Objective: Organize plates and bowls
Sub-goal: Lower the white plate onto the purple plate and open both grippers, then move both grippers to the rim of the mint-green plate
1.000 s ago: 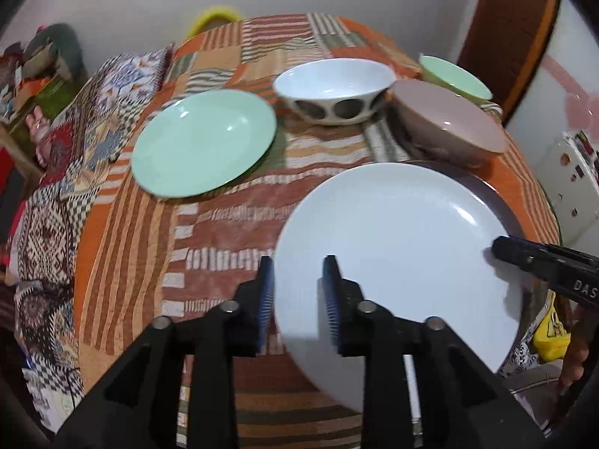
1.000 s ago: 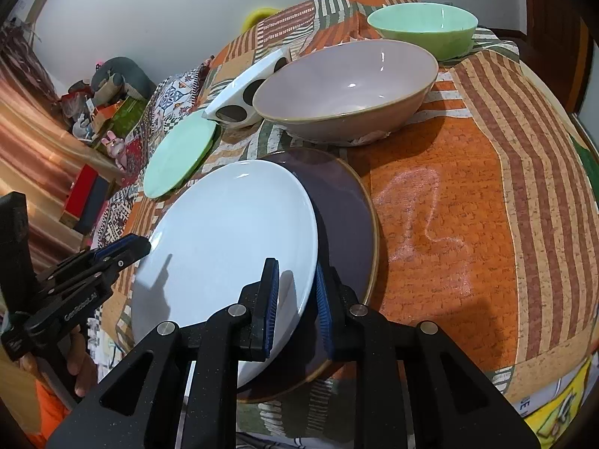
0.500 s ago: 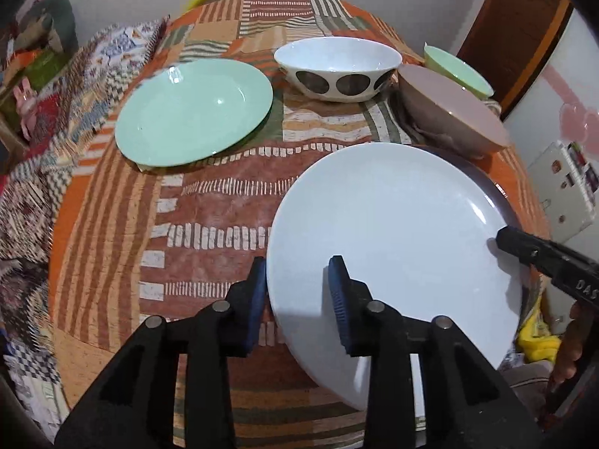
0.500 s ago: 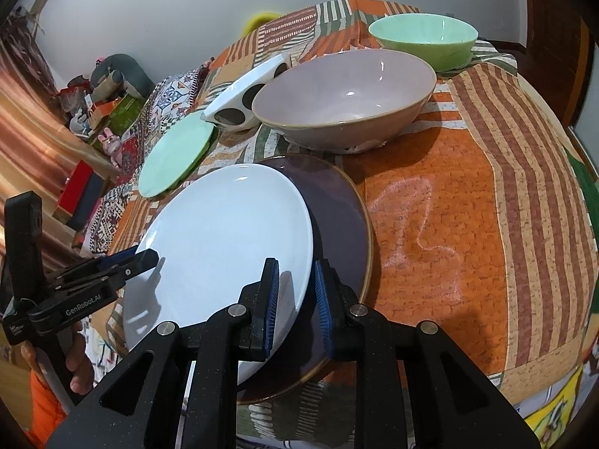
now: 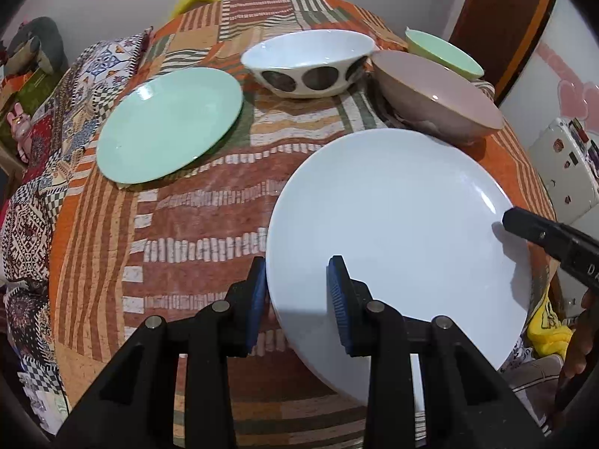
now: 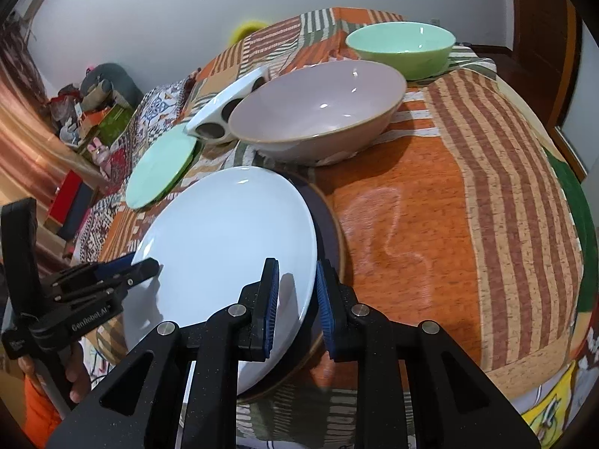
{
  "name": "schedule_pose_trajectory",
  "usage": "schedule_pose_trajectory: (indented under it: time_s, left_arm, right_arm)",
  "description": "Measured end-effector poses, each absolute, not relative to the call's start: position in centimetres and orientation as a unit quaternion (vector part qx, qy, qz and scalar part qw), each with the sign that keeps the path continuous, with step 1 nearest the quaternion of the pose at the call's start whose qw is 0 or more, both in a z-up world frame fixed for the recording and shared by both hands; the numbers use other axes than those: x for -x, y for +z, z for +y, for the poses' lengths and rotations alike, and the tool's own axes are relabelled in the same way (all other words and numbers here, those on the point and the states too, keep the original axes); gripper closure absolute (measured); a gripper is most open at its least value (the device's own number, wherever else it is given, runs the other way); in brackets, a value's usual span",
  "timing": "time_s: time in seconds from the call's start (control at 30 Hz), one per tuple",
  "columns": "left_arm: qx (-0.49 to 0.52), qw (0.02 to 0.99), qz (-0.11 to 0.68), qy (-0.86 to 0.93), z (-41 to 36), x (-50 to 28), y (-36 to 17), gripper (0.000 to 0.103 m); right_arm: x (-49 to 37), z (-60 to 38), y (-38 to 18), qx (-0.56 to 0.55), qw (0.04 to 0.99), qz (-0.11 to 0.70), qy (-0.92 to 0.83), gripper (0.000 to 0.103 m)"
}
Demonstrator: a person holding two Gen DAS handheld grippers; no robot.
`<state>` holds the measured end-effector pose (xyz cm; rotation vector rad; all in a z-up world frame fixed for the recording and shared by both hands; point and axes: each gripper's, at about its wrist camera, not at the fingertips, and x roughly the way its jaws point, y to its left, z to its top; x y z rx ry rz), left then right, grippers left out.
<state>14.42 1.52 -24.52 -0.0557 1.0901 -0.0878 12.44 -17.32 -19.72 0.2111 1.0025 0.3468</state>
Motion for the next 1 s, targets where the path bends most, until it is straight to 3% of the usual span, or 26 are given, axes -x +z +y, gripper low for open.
schedule_pose_trajectory:
  time_s: [0.43, 1.0]
  left_arm:
    - [0.040, 0.850, 0.521, -0.064, 1.6, -14.7, -24.8, 0.070]
    - [0.066, 0.908, 0.414, 0.000, 8.1, -12.1, -17.8, 0.066]
  right_arm:
    - [-12.1, -18.3, -19.1, -0.080, 0.866, 0.477, 0.131, 0.082]
    - [-13.5, -13.6, -13.0, -0.043, 0.897, 0.403, 0.177, 0.054]
